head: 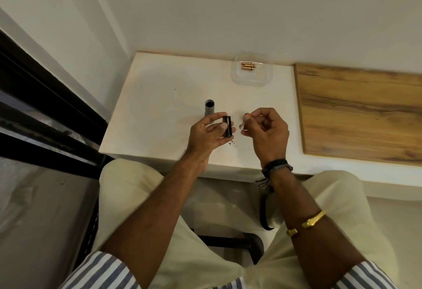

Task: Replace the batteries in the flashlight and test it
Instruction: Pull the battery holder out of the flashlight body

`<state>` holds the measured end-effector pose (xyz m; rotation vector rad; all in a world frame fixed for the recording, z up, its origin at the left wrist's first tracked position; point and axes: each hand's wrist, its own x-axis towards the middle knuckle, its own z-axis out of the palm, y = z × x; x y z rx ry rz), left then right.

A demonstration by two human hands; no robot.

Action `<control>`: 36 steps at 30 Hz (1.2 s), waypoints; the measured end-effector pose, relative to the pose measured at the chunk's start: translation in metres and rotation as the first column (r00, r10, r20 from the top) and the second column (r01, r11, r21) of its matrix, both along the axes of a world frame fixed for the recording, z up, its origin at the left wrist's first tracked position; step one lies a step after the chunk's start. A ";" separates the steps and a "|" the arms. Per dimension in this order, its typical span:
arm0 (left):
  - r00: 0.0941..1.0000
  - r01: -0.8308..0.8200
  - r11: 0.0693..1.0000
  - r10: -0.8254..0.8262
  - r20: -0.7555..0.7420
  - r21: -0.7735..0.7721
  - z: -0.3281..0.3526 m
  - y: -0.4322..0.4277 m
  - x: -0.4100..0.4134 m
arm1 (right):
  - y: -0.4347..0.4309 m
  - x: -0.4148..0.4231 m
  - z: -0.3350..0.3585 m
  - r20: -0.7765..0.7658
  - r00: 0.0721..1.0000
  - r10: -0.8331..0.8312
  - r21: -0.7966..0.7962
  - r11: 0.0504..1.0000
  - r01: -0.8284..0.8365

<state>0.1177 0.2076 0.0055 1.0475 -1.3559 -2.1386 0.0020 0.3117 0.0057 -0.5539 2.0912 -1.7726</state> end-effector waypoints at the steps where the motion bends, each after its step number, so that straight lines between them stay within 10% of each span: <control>1: 1.000 -0.015 0.999 0.015 -0.004 0.032 -0.001 -0.001 -0.001 | 0.000 -0.006 -0.001 0.054 0.998 -0.041 0.003 0.999 0.041; 7: 0.999 -0.014 0.997 0.017 -0.033 0.075 -0.008 -0.004 -0.004 | -0.005 -0.048 -0.026 0.081 0.973 -0.217 0.234 0.953 0.193; 16: 0.999 0.017 0.995 -0.013 -0.051 0.097 -0.017 0.000 -0.009 | -0.029 -0.066 -0.050 -0.196 0.979 -0.054 0.592 0.790 0.162; 30: 0.995 0.010 0.984 0.008 -0.097 0.177 -0.011 0.004 -0.011 | -0.018 -0.051 -0.041 -0.234 0.963 -0.131 0.414 0.883 0.220; 36: 0.990 0.053 0.977 -0.023 -0.143 0.208 -0.010 0.001 -0.009 | -0.006 -0.014 0.010 -0.097 0.989 0.109 0.095 0.990 -0.099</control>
